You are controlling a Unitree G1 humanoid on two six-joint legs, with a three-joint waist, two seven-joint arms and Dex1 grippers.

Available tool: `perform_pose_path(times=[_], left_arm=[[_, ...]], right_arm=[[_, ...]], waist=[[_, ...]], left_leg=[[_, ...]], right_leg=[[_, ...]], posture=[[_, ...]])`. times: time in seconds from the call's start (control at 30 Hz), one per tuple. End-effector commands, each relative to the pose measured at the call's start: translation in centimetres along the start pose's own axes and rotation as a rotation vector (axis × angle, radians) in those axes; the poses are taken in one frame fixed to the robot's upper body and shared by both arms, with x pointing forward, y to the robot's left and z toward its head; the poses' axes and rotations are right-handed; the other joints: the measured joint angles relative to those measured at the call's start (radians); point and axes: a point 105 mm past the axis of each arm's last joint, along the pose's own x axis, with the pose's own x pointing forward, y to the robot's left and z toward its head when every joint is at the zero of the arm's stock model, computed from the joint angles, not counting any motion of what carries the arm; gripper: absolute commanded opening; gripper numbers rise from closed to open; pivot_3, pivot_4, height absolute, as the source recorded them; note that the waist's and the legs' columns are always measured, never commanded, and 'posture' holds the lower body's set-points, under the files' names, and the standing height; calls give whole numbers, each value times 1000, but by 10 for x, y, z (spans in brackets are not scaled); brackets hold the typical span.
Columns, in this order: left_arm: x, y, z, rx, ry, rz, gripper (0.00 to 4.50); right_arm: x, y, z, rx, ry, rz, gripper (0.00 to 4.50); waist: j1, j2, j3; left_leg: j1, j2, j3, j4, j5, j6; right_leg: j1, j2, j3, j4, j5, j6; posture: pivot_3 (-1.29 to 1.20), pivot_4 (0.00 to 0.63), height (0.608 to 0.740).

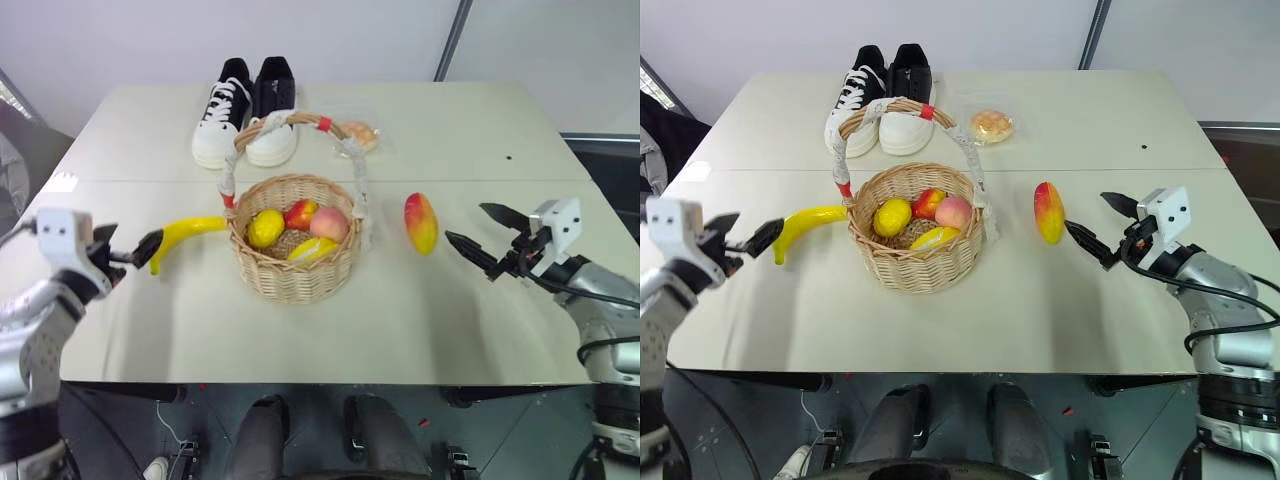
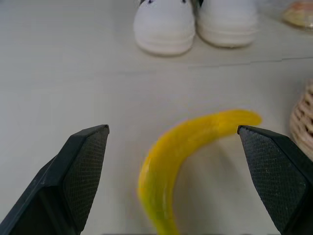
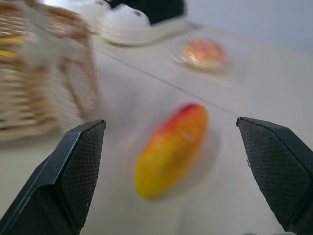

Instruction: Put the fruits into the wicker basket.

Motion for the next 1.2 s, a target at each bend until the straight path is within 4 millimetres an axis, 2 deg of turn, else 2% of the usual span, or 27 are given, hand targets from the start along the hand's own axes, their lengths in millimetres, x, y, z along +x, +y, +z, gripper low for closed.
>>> perform_pose_path(times=[0.03,0.1,0.23,0.47,0.73,0.83,0.93,1.07,1.2], left_arm=[[13,-3,4,78,86,-81,4500],[27,-2,1,142,159,-129,4500],[44,3,-4,224,238,-190,4500],[64,5,-15,327,352,-293,4500],[68,10,-25,360,424,-324,4500],[68,13,-26,346,419,-310,3748],[66,15,-22,316,398,-301,2284],[57,21,-14,280,357,-289,2284],[33,31,-2,221,261,-261,2284]], right_arm=[[3,33,30,-26,-45,158,4480],[6,58,43,-31,-51,274,4480],[12,91,58,-42,-70,407,4480],[22,125,72,-90,-100,545,4480],[27,135,74,-106,-132,574,4480],[28,133,72,-114,-134,568,4500],[29,131,70,-125,-135,562,4500],[31,128,67,-140,-137,554,4500],[32,121,67,-164,-138,537,4500]], waist=[[-5,0,0],[-3,0,1],[-3,-1,1],[0,-3,1],[0,-3,1],[-1,-4,1],[-3,-4,1],[-3,-4,1],[-10,-4,1]], left_leg=[[0,0,0,-1,0,0],[0,0,0,-1,0,0],[0,0,0,-2,0,0],[-4,0,0,-1,0,0],[-18,0,0,7,0,1],[-17,0,0,9,0,1],[-17,0,0,9,0,1],[-17,0,0,9,0,1],[-17,0,0,9,0,1]], right_leg=[[0,0,0,0,0,1],[-1,0,0,1,1,3],[-2,1,0,1,0,0],[-5,0,0,0,1,3],[-15,1,-1,3,5,9],[-15,0,-1,3,5,9],[-15,0,-1,4,5,9],[-15,1,-1,5,5,9],[-16,0,-1,5,6,10]], posture=[[0,150,740],[0,150,740],[0,150,740],[0,150,740],[0,150,740],[0,150,740],[0,150,740],[0,150,740],[0,150,740]])
